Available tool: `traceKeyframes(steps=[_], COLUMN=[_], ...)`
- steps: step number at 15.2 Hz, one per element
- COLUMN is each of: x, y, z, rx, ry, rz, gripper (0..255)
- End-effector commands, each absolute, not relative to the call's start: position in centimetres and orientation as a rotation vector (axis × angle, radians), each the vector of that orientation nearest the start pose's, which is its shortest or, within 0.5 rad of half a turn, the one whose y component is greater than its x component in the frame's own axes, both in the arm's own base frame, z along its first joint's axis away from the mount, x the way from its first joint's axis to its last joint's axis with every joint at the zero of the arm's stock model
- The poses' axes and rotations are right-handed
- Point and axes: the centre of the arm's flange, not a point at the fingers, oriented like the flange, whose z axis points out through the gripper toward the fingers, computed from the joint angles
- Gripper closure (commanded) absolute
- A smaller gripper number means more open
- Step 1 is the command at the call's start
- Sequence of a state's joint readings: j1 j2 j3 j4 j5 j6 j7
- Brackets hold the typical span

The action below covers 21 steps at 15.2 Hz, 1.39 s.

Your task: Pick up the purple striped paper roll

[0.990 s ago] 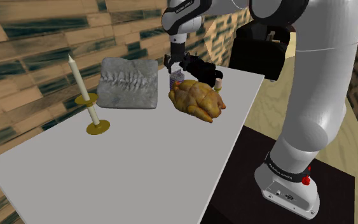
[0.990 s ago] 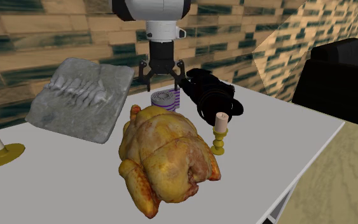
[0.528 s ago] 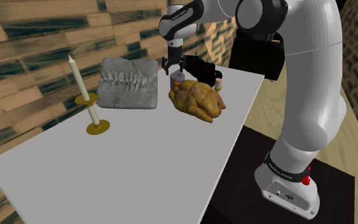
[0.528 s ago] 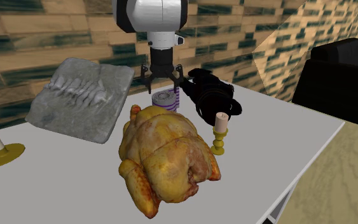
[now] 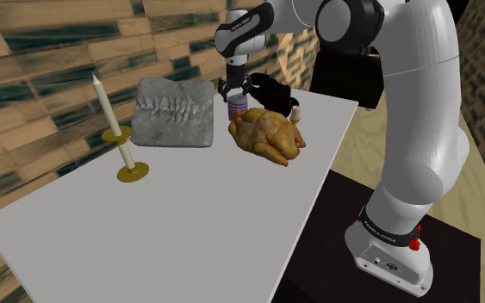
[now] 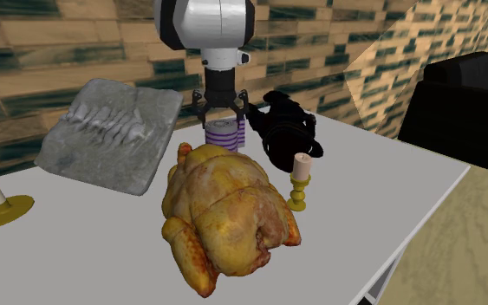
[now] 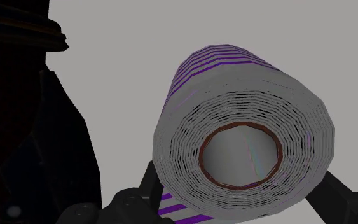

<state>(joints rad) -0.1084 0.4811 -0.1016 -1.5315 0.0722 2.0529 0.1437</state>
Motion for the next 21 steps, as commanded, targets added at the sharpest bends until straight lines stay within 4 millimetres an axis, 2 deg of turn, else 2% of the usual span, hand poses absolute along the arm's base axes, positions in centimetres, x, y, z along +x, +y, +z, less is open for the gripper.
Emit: traceKeyframes(steps=[1, 5, 6, 21], x=[68.0, 68.4, 67.3, 67.3], y=[-13.4, -13.8, -13.0, -13.0], z=[36.7, 35.5, 36.3, 44.2], rx=[-3.070, -3.070, -3.070, -3.070], ry=[0.586, 0.587, 0.586, 0.586], rz=[-0.020, -0.019, -0.019, -0.019], gripper=[255, 255, 255, 255])
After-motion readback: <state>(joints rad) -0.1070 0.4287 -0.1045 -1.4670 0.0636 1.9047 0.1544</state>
